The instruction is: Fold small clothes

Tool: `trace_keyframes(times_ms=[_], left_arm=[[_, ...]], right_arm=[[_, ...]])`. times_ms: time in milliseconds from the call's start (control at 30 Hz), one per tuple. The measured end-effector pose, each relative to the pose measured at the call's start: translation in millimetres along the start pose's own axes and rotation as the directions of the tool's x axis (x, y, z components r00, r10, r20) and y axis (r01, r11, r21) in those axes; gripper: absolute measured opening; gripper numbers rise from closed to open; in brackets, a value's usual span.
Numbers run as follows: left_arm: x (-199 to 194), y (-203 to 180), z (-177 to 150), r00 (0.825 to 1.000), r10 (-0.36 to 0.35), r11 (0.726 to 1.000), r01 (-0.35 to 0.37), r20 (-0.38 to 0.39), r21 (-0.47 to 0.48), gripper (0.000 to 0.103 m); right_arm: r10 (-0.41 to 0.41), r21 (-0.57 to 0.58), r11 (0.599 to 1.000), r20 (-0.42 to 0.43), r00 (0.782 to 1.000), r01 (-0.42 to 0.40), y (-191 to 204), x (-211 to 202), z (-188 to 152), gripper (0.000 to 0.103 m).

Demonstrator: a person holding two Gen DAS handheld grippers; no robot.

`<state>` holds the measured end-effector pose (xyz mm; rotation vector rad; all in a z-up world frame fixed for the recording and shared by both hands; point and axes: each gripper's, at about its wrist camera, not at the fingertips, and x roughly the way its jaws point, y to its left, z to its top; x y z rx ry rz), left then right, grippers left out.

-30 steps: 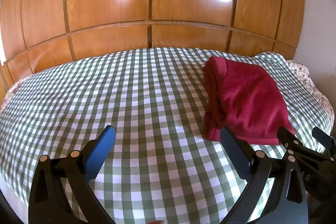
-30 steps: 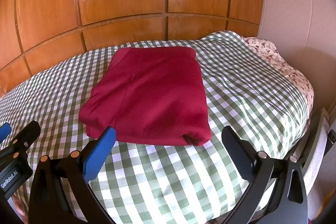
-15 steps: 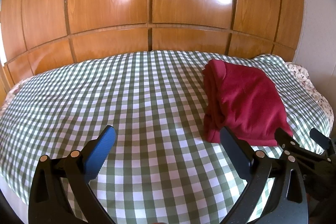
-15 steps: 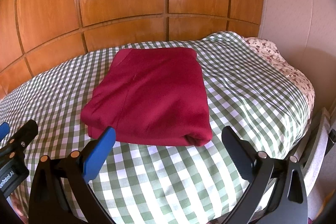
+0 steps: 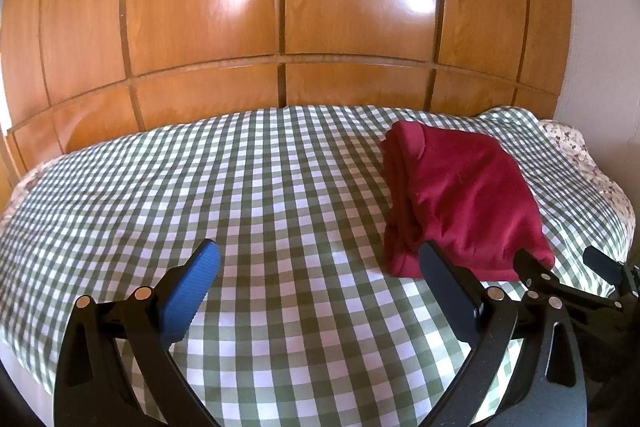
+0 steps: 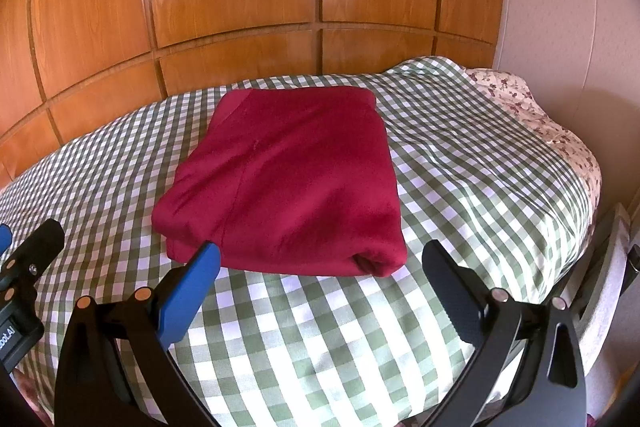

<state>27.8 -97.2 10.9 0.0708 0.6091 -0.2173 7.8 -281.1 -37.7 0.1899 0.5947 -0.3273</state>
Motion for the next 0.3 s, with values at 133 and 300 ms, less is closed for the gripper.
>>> trace_keyframes(times_ms=[133,300], left_arm=[[5.9,2.4,-1.2,0.999,0.007,1.0,-0.007,-0.035,-0.027,0.099],[14.1,8.3,-3.9,0.997,0.016,0.998,-0.021,-0.075,-0.064,0.099]], right_arm=[[-0.005,0.013,1.0,0.001,1.0,0.005,0.6,-1.5,-2.5,0.101],[-0.007,0.027,1.0,-0.003,1.0,0.007,0.7,-1.3,-4.5,0.101]])
